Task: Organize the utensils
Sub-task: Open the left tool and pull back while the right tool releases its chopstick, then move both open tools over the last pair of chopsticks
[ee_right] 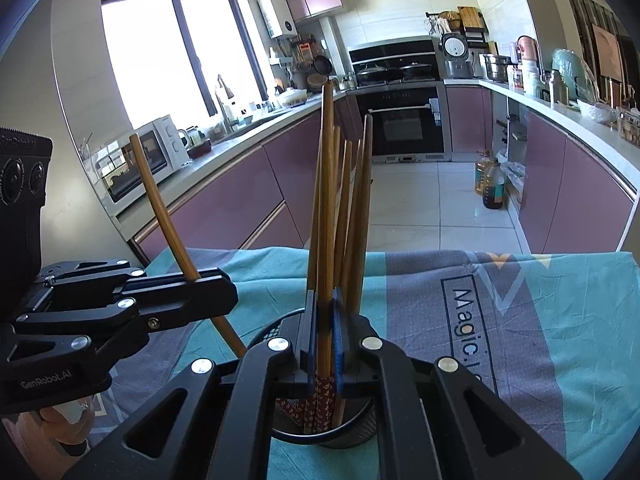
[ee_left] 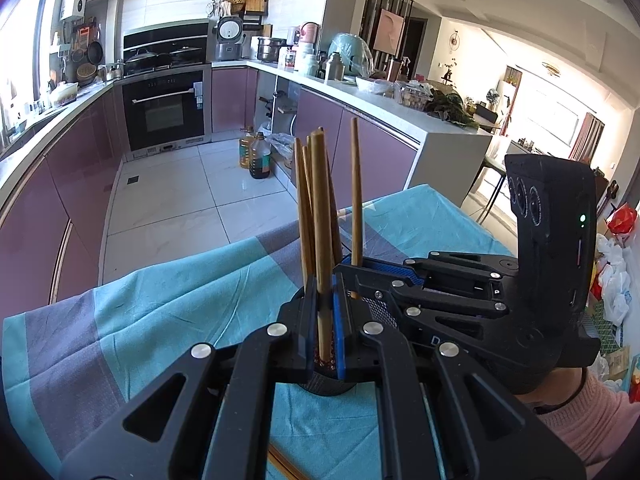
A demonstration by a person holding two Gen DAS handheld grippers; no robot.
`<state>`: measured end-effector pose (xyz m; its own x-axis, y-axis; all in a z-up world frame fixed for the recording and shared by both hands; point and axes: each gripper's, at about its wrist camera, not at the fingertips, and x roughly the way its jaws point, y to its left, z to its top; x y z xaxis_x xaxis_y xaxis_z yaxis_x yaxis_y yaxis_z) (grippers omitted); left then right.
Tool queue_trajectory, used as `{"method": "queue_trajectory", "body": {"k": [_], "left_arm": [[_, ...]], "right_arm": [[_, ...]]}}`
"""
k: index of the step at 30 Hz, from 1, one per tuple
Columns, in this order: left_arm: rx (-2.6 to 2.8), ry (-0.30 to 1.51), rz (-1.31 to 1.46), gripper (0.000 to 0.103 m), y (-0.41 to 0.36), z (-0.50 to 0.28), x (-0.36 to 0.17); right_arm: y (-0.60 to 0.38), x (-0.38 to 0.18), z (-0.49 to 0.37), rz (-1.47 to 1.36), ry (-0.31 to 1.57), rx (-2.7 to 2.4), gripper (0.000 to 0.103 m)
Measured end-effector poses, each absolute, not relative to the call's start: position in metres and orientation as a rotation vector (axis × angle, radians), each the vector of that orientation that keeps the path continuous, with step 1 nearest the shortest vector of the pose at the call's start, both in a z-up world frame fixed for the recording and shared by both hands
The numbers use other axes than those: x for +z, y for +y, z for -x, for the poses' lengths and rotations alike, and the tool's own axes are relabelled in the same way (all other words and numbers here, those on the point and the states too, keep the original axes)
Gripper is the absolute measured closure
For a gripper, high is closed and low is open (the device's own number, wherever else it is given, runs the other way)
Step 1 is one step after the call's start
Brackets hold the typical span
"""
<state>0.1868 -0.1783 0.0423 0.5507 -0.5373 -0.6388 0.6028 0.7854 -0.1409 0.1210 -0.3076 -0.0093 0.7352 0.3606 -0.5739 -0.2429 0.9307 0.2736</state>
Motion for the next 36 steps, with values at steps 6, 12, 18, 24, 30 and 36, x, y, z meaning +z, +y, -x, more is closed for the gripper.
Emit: {"method": "queue_trajectory", "body": {"k": [6, 12, 18, 24, 30, 36], "left_arm": [[-0.662, 0.747, -0.093, 0.095, -0.184, -0.199, 0.034], [-0.66, 0.778, -0.082, 0.095, -0.188, -0.212, 0.025], [-0.653, 0.802, -0.078, 0.095, -0.191, -0.219, 0.013], [-0.636, 0.8, -0.041, 0.082, -0.183, -0.216, 0.005], [-0.564, 0.724, -0.026, 0.065, -0.16, -0.195, 0.004], [-0.505, 0.612, -0.031, 0.053, -0.138, -0.165, 0.014]], "right_arm": [[-0.308, -0.012, -0.125, -0.196, 0.678, 0.331, 0.097], [-0.309, -0.011, -0.127, -0.205, 0.68, 0.329, 0.096], [-0.309, -0.011, -0.125, -0.212, 0.681, 0.328, 0.095], [-0.309, -0.012, -0.121, -0.216, 0.675, 0.337, 0.091], [-0.308, -0.007, -0.108, -0.2, 0.645, 0.347, 0.08], [-0.304, 0.002, -0.087, -0.179, 0.591, 0.353, 0.065]]}}
